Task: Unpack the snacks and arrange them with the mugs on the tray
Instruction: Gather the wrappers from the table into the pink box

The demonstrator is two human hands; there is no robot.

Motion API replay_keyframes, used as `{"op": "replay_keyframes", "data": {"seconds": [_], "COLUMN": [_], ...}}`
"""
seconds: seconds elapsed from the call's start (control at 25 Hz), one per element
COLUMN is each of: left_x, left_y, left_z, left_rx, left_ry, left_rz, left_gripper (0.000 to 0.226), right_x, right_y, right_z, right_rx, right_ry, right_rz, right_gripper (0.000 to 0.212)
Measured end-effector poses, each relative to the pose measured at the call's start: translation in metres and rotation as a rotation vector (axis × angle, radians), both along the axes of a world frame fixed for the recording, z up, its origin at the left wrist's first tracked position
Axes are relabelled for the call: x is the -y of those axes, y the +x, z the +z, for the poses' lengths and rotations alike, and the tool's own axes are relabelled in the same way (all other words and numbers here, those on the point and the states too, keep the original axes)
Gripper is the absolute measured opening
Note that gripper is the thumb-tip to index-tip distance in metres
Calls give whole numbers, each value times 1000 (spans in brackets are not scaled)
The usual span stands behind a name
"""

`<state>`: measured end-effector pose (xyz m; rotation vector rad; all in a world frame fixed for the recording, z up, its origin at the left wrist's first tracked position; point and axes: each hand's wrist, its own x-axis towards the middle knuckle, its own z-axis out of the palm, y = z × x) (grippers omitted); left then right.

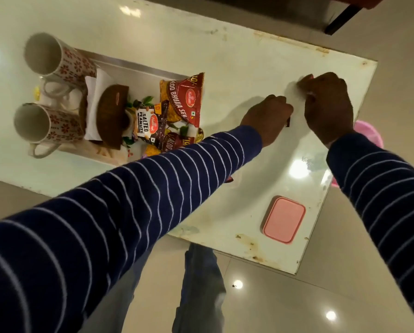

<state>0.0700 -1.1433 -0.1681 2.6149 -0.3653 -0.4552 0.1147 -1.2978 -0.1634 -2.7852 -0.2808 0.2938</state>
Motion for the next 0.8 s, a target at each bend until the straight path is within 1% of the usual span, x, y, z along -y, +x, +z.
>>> {"op": "replay_keyframes", "data": {"seconds": [0.04,0.12,0.16,0.2,0.24,0.28,0.36,0.4,0.44,0.56,0.68,0.8], "left_x": [-4,-20,-31,-44,-57,-71,-94,-102,-107,-106,-106,-111], "left_y": [1,2,1,-5,-14,-27,-61,-78,-93,-121,-126,-128], "left_z": [5,20,31,43,54,65,78,79,77,70,61,56], "left_rx": [-38,-109,-97,-47,3,13,-93,-149,-177,-192,-133,-164], "left_ry": [-50,-195,-274,-343,-405,-461,-545,-536,-485,-393,-338,-362], "left_rz": [23,136,214,297,390,498,707,765,784,793,727,700], "left_gripper": [14,10,5,3,6,8,11,11,10,9,10,17], "right_x": [-1,-8,-13,-19,-26,-36,-60,-73,-86,-113,-123,-123], "right_y": [-5,-17,-24,-33,-43,-57,-95,-116,-137,-185,-200,-199], "right_z": [1,7,15,24,35,46,64,71,76,78,68,61], "right_rx": [-6,-4,15,48,87,120,111,68,21,-80,-123,-201], "right_ry": [23,130,192,251,317,393,571,650,697,731,730,701], "right_rz": [-26,-127,-187,-238,-281,-326,-442,-486,-509,-519,-552,-566], "right_gripper": [39,37,35,34,32,30,27,26,25,26,27,29]}}
